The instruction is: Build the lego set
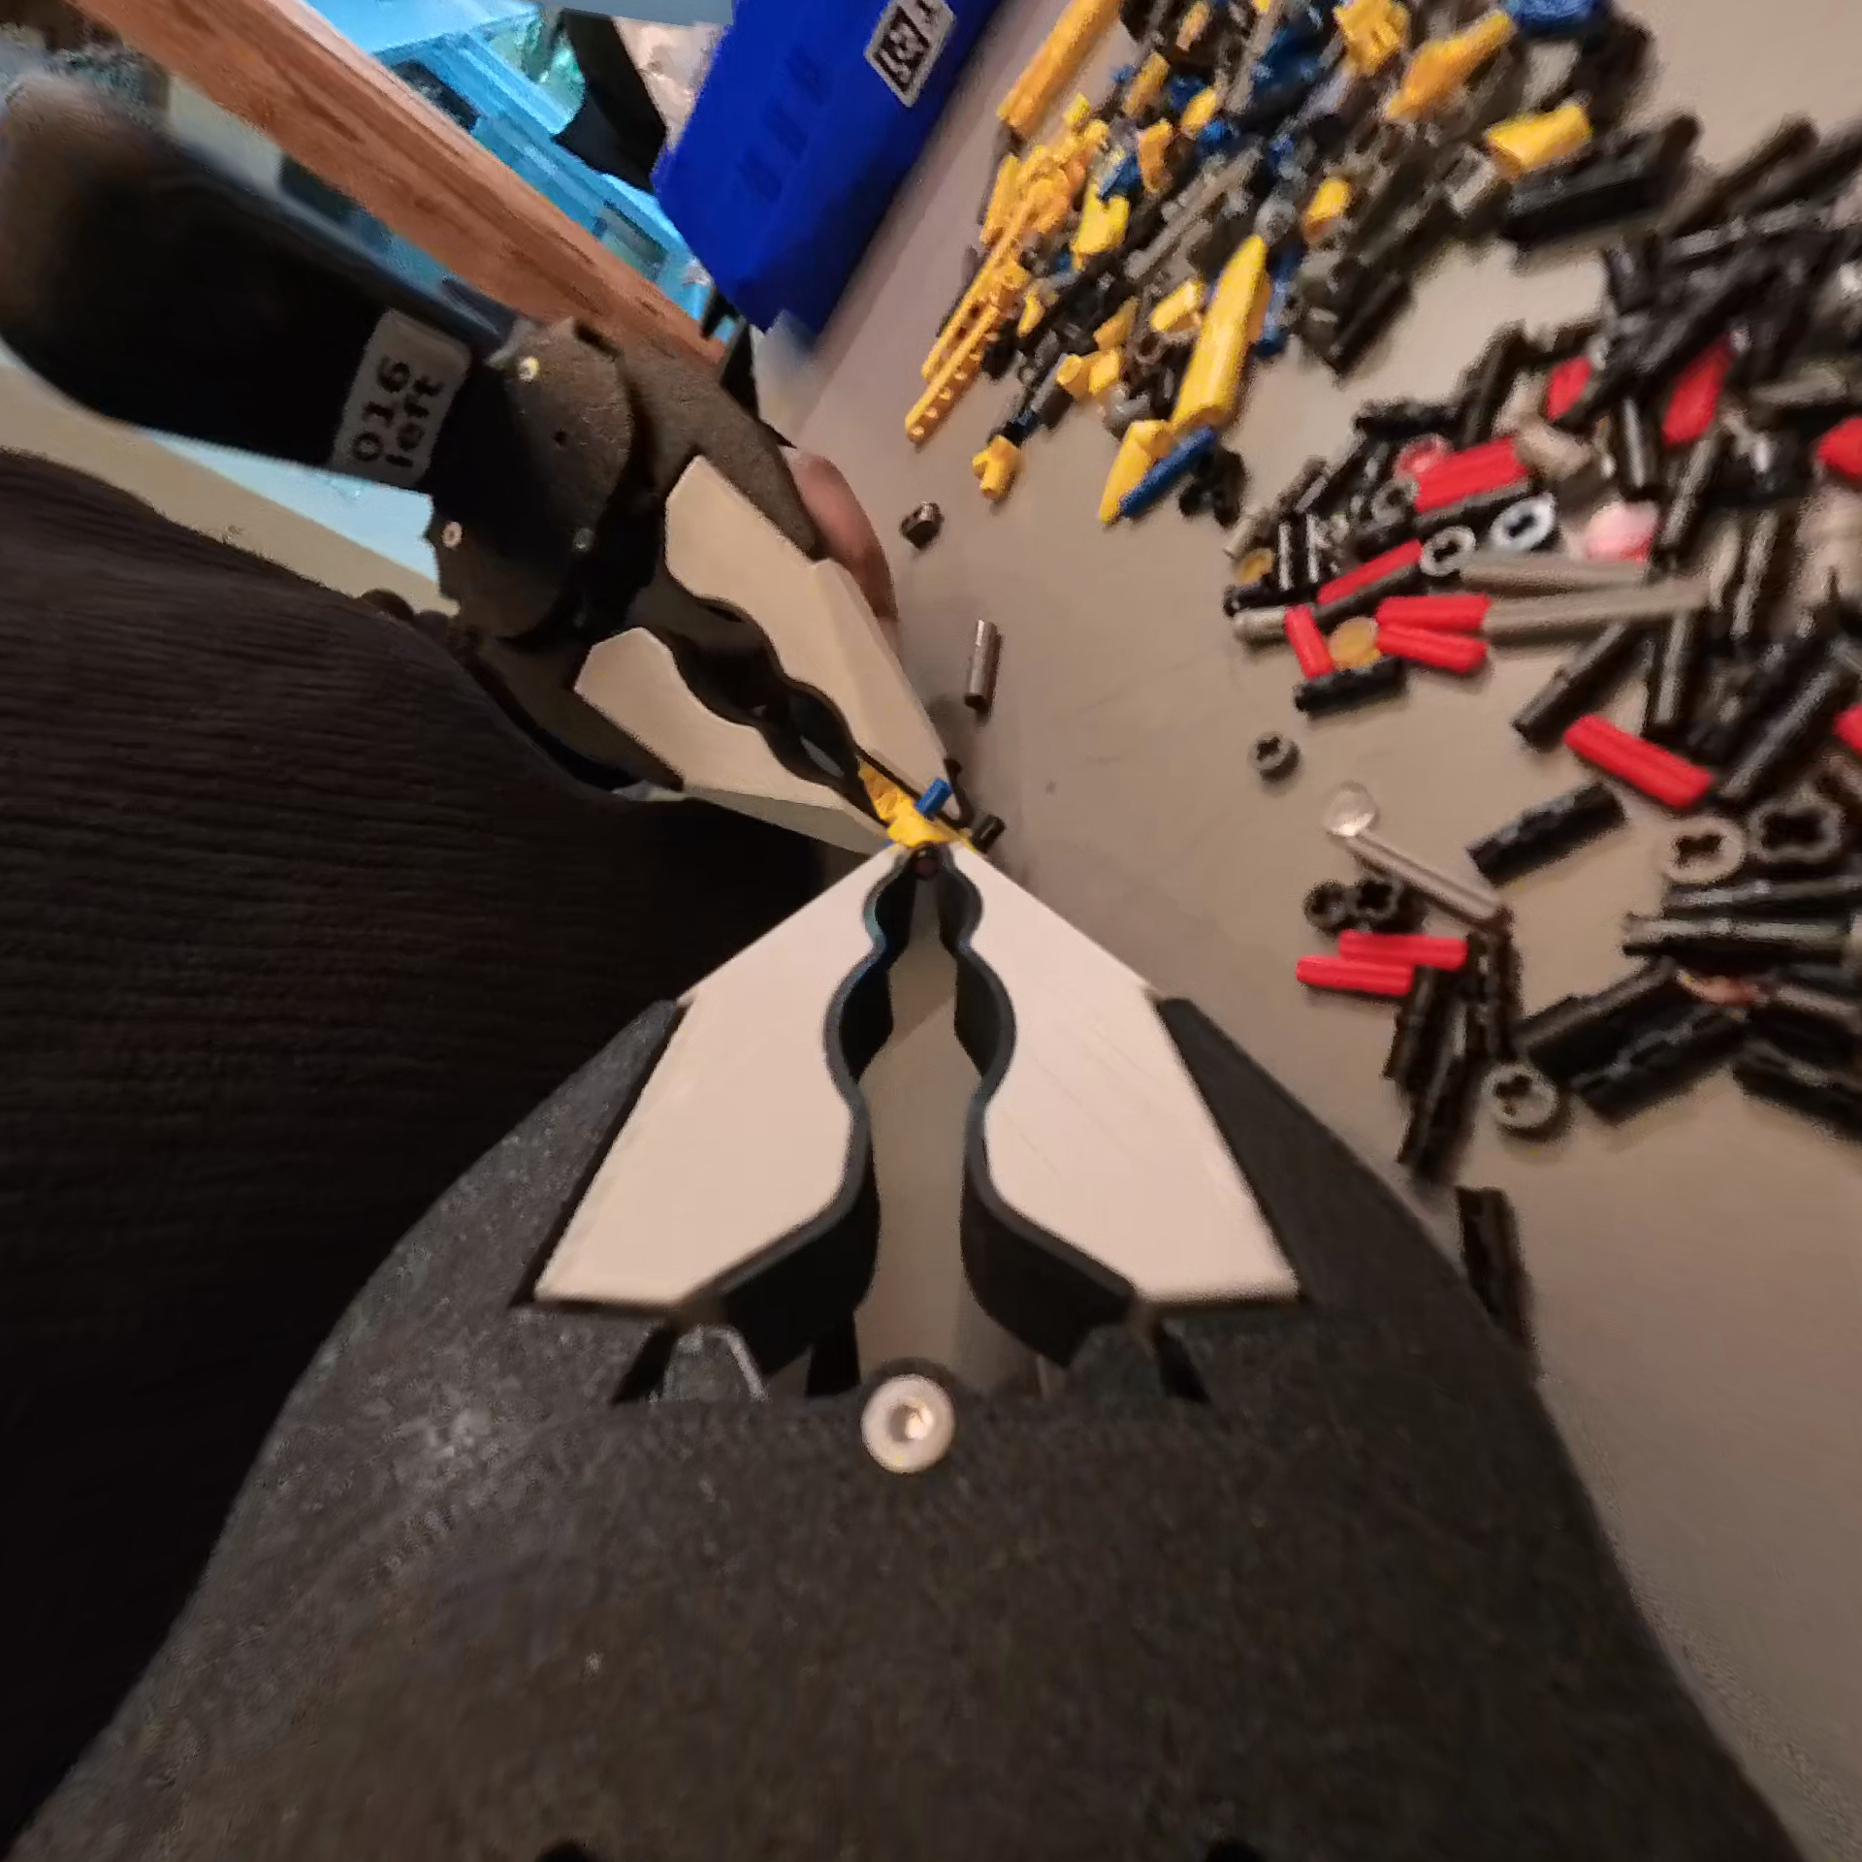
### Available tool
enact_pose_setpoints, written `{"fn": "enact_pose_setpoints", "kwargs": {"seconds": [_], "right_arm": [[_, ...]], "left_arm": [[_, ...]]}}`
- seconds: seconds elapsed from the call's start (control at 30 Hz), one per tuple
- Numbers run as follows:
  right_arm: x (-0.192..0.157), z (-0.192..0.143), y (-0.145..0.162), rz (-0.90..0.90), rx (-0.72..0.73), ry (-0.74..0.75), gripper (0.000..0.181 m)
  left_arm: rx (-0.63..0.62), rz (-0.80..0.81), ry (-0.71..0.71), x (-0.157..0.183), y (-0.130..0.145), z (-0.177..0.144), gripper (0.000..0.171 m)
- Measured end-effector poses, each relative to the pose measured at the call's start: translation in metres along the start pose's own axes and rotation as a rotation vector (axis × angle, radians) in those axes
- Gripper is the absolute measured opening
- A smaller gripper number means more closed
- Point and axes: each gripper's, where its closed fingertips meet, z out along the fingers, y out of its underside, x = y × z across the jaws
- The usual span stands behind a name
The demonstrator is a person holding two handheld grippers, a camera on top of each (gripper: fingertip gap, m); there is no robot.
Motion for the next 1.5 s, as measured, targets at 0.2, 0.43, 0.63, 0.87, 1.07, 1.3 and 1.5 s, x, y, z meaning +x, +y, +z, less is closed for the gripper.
{"fn": "enact_pose_setpoints", "kwargs": {"seconds": [0.2, 0.43, 0.63, 0.87, 1.07, 1.3, 1.5], "right_arm": [[0.004, -0.001, 0.008, 0.140, 0.038, 0.027, 0.004], [0.004, -0.001, 0.009, 0.210, 0.068, 0.019, 0.005], [0.003, -0.001, 0.011, 0.184, 0.016, 0.025, 0.004], [0.003, -0.001, 0.012, -0.073, -0.077, 0.070, 0.004], [0.004, -0.001, 0.012, -0.515, -0.188, 0.134, 0.005], [0.011, -0.001, 0.028, -0.800, -0.357, 0.115, 0.005], [0.013, -0.009, 0.017, -0.778, -0.287, 0.150, 0.005]], "left_arm": [[-0.030, -0.016, 0.040, 0.003, 0.003, 0.004, 0.005], [-0.032, -0.029, 0.061, 0.005, 0.003, 0.004, 0.006], [-0.034, -0.024, 0.059, 0.005, 0.004, 0.004, 0.006], [-0.034, -0.032, 0.069, 0.005, 0.004, 0.004, 0.006], [-0.034, -0.044, 0.078, 0.005, 0.004, 0.004, 0.006], [-0.035, -0.038, 0.082, 0.005, 0.004, 0.004, 0.006], [-0.044, -0.043, 0.055, 0.001, 0.005, 0.005, 0.007]]}}
